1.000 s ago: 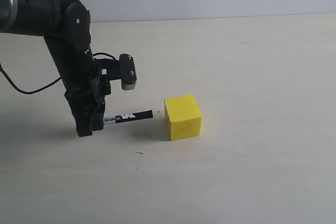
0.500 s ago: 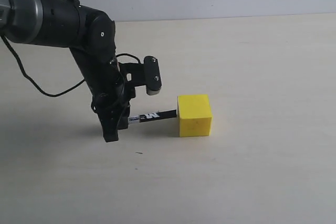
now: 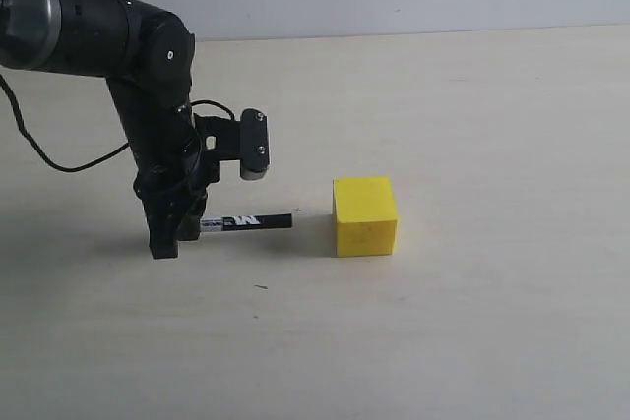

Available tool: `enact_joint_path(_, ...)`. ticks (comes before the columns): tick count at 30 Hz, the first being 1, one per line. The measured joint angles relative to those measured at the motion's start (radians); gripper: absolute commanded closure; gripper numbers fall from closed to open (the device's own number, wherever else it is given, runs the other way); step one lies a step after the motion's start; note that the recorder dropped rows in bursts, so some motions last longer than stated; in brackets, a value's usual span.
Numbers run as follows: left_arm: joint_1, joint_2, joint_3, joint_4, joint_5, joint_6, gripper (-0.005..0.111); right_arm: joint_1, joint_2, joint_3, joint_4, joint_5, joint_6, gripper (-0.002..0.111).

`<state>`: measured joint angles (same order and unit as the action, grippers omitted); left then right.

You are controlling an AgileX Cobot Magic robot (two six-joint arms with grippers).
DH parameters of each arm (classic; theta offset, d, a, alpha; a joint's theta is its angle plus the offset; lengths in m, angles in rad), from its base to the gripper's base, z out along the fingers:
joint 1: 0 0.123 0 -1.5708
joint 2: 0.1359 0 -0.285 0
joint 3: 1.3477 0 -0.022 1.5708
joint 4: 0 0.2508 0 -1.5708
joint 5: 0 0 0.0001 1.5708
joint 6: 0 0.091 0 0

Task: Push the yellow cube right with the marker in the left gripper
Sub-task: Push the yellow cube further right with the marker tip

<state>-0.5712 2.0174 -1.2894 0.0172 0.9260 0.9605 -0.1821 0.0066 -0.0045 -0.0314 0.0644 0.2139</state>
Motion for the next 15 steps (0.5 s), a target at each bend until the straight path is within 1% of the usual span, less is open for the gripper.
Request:
enact_joint_path(9,0.0,0.0,-0.027,-0.083,-0.022,0.077,0.107,0.0,0.0,0.0,0.0,0.0,0.0,0.108)
enact_joint_path(13,-0.04,0.009,-0.036,-0.087,-0.046,0.085,0.107,0.0,0.0,0.0,0.0,0.0,0.0,0.108)
enact_joint_path(14,-0.076,0.026,-0.061,-0.087,-0.046,0.085,0.107,0.0,0.0,0.0,0.0,0.0,0.0,0.108)
enact_joint_path(15,-0.093,0.038,-0.076,-0.089,-0.046,0.085,0.107,0.0,0.0,0.0,0.0,0.0,0.0,0.108)
